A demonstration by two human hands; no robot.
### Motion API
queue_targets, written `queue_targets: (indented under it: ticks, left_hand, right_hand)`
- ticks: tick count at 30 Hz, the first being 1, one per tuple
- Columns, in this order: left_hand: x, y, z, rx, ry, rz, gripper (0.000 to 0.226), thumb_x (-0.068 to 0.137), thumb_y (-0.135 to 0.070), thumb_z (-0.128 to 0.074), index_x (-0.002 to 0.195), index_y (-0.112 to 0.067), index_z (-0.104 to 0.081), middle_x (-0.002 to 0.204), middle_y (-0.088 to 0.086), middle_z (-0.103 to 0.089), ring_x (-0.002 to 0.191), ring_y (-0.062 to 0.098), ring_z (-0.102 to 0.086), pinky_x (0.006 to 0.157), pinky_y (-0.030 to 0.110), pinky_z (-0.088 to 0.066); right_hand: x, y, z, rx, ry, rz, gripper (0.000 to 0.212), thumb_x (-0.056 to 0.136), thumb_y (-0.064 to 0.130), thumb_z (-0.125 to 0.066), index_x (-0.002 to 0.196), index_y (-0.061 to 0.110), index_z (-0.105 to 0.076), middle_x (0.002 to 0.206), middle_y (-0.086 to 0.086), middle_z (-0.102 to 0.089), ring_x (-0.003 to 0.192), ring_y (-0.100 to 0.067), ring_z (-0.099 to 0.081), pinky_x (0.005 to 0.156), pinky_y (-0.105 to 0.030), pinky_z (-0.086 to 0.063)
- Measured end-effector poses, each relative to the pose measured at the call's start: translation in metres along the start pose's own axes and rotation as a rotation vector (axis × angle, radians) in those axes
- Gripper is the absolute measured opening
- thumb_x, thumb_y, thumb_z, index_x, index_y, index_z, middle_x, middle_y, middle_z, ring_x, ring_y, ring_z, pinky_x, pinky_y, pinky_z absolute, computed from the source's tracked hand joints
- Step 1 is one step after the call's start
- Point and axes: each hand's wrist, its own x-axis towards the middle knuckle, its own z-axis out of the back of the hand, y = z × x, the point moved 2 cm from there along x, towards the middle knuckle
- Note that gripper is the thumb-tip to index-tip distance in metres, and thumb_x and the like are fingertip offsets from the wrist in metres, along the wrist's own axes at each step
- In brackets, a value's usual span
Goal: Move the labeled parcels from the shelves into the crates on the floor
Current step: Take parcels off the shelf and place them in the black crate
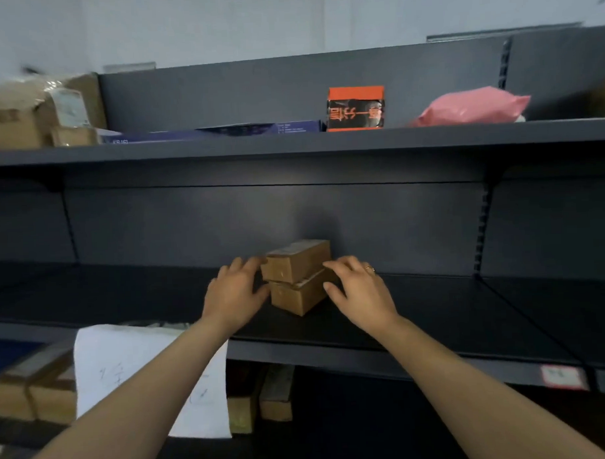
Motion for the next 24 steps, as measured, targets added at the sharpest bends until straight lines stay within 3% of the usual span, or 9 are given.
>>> queue_targets:
  ticks: [4,6,8,12,15,18,20,22,24]
  left_hand:
    - [0.047,0.032,-0.026,-0.443,0.213,0.180,0.060,0.091,-0.044,-0.054,0.142,-0.022,-0.034,0.145,0.011,-0.038,0.131,0.031,-0.037,0.107,0.040,-0.034]
    - [0.066,0.035,-0.037,-0.761,0.287,0.307,0.062,0.093,-0.045,-0.049,0.146,-0.020,-0.028,0.149,0.007,-0.035,0.134,0.026,-0.035,0.106,0.032,-0.030]
    - [0.080,0.035,-0.045,-0.947,0.362,0.444,0.067,0.092,-0.051,-0.047,0.147,-0.018,-0.026,0.149,0.007,-0.035,0.134,0.027,-0.036,0.106,0.034,-0.029]
    - [0.101,0.040,-0.067,-1.144,0.607,0.609,0.075,0.079,-0.061,-0.059,0.140,-0.023,-0.036,0.138,0.011,-0.046,0.119,0.032,-0.046,0.099,0.047,-0.037]
    - [0.107,0.044,-0.076,-1.268,0.712,0.634,0.069,0.076,-0.049,-0.069,0.134,-0.023,-0.042,0.126,0.011,-0.053,0.115,0.035,-0.051,0.096,0.059,-0.041]
    - [0.109,0.051,-0.079,-1.369,0.729,0.600,0.051,0.081,-0.034,-0.067,0.125,-0.025,-0.043,0.112,0.009,-0.056,0.108,0.034,-0.054,0.090,0.062,-0.042]
    - [0.107,0.056,-0.081,-1.428,0.724,0.608,0.048,0.081,-0.031,-0.066,0.124,-0.025,-0.044,0.116,0.010,-0.056,0.109,0.035,-0.054,0.093,0.064,-0.040]
    - [0.104,0.058,-0.082,-1.470,0.712,0.618,0.048,0.081,-0.030,-0.066,0.124,-0.024,-0.046,0.120,0.012,-0.056,0.110,0.035,-0.054,0.096,0.064,-0.039]
    - [0.100,0.058,-0.083,-1.511,0.718,0.609,0.046,0.082,-0.029,-0.064,0.124,-0.023,-0.048,0.120,0.012,-0.057,0.109,0.034,-0.056,0.094,0.061,-0.043]
  right_hand:
    - [0.044,0.012,-0.032,0.095,0.061,-0.259,0.053,0.099,0.042,-0.043,0.147,0.020,-0.035,0.144,-0.007,-0.037,0.130,-0.029,-0.038,0.103,-0.041,-0.041]
    - [0.063,0.011,-0.046,0.189,0.087,-0.416,0.054,0.099,0.047,-0.041,0.144,0.019,-0.038,0.143,-0.012,-0.036,0.129,-0.032,-0.040,0.103,-0.042,-0.041]
    - [0.075,0.009,-0.055,0.279,0.096,-0.526,0.052,0.098,0.051,-0.037,0.138,0.019,-0.044,0.139,-0.013,-0.039,0.125,-0.032,-0.043,0.100,-0.042,-0.042]
    - [0.092,0.009,-0.073,0.389,0.143,-0.645,0.053,0.099,0.053,-0.033,0.144,0.027,-0.038,0.142,-0.012,-0.034,0.129,-0.034,-0.040,0.104,-0.041,-0.037]
    - [0.093,0.009,-0.083,0.687,0.100,-0.755,0.051,0.100,0.045,-0.039,0.148,0.032,-0.032,0.150,-0.008,-0.037,0.133,-0.027,-0.040,0.111,-0.043,-0.034]
    - [0.086,0.009,-0.086,0.957,0.064,-0.911,0.043,0.100,0.030,-0.047,0.141,0.019,-0.040,0.138,-0.009,-0.052,0.109,-0.018,-0.052,0.087,-0.031,-0.046]
    - [0.080,0.010,-0.090,1.044,0.075,-0.977,0.045,0.096,0.020,-0.057,0.137,0.010,-0.043,0.132,-0.013,-0.056,0.094,-0.016,-0.052,0.073,-0.026,-0.044]
    - [0.080,0.012,-0.095,1.064,0.094,-1.000,0.054,0.091,0.019,-0.063,0.140,0.011,-0.043,0.127,-0.013,-0.058,0.093,-0.018,-0.055,0.074,-0.029,-0.048]
    - [0.083,0.013,-0.098,1.155,0.056,-1.012,0.060,0.087,0.018,-0.065,0.142,0.021,-0.042,0.121,-0.009,-0.059,0.101,-0.024,-0.057,0.086,-0.042,-0.052]
